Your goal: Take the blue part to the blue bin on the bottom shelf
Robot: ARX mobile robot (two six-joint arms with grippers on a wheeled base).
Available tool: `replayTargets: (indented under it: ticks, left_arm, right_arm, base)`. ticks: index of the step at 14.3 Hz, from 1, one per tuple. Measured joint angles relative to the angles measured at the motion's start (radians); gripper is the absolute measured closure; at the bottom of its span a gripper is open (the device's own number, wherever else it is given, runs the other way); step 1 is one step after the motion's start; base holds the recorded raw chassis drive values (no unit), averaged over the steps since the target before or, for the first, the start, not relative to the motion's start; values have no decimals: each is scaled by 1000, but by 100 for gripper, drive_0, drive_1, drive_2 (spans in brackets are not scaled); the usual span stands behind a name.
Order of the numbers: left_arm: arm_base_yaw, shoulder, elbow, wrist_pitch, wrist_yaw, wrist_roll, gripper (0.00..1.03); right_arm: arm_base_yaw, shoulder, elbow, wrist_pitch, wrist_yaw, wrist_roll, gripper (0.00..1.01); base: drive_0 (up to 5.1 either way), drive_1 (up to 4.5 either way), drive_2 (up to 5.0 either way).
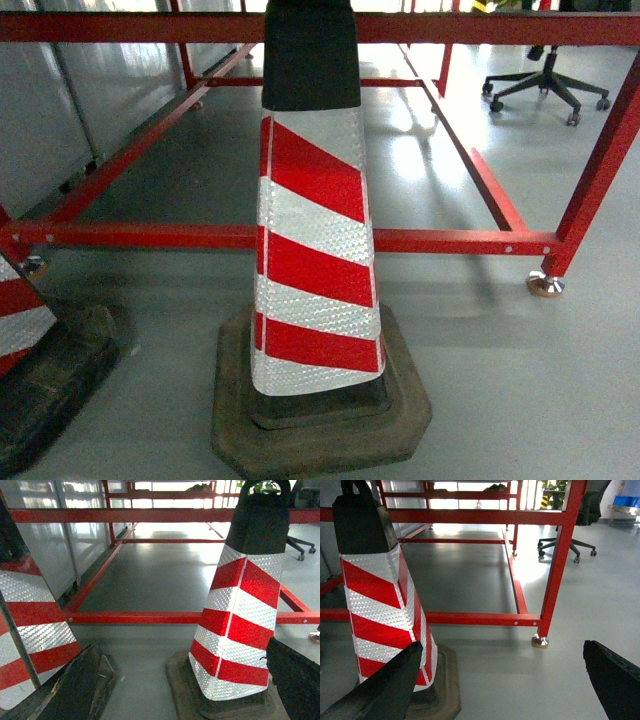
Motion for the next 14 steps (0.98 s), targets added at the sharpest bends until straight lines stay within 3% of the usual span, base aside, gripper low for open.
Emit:
replayTargets:
  ticks: [14]
  left_arm:
    - [0, 0, 0, -1, 0, 0, 5]
  right_arm:
    - [0, 0, 0, -1, 0, 0, 3]
  base:
    - [0, 0, 0]
